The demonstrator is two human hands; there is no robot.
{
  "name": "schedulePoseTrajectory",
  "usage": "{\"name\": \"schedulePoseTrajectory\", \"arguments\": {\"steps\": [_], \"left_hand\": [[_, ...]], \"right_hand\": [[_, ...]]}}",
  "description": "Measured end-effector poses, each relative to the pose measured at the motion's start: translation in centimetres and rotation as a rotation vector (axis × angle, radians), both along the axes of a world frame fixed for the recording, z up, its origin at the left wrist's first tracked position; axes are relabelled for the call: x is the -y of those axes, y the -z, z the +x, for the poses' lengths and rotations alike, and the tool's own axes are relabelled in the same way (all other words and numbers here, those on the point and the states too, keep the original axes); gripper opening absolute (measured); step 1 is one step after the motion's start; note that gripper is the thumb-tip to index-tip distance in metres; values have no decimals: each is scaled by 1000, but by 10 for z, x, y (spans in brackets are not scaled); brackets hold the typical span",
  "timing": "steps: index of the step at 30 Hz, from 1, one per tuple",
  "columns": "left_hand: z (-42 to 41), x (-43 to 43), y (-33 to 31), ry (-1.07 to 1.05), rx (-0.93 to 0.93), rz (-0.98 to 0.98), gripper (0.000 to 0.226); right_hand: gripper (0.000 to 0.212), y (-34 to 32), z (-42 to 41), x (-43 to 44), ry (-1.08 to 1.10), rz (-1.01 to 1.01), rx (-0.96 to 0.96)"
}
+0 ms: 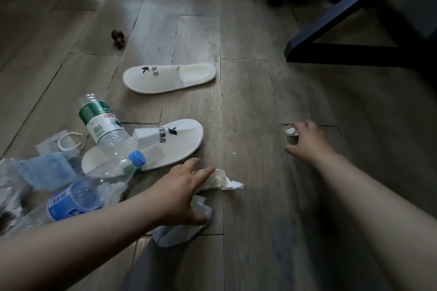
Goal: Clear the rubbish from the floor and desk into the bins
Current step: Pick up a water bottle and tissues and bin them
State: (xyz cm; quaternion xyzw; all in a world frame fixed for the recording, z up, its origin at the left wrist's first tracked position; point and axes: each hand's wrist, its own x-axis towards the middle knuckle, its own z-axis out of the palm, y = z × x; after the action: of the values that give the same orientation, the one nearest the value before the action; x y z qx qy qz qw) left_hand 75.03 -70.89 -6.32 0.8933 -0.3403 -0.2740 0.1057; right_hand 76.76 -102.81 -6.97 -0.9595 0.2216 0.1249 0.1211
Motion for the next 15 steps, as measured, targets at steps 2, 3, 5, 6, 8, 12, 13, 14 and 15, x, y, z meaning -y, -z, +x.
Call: {"name": "schedulePoseTrajectory", "arguments": {"steps": [2, 3, 5, 6, 8, 12, 13, 14, 15], "left_hand": [[1, 2, 3, 18, -1, 16, 104], [1, 3, 5, 29, 5, 21, 105], [2, 2, 10, 38, 11, 26, 109], [2, 1, 13, 42, 16, 27, 110], [1, -2, 15, 52, 27, 26, 112], [0, -12, 14, 56, 60, 10, 111], [0, -16, 13, 54, 64, 7, 110], [-1, -19, 12, 52, 61, 7, 110], [-2, -23, 10, 49, 56, 8, 109]], "right_hand": [[67, 5, 1, 3, -5, 3, -8], [68, 7, 1, 4, -10, 4, -8], [68, 10, 1, 4, -19, -4, 1], [67, 10, 0, 3, -26, -14, 4], [62, 10, -3, 0, -40, -22, -4], [41, 5, -10, -12, -80, -19, -10], [38, 3, -12, -17, -74, -16, -20], [37, 1, -14, -22, -69, -10, -47], [39, -1, -17, -28, -76, -1, -82]]}}
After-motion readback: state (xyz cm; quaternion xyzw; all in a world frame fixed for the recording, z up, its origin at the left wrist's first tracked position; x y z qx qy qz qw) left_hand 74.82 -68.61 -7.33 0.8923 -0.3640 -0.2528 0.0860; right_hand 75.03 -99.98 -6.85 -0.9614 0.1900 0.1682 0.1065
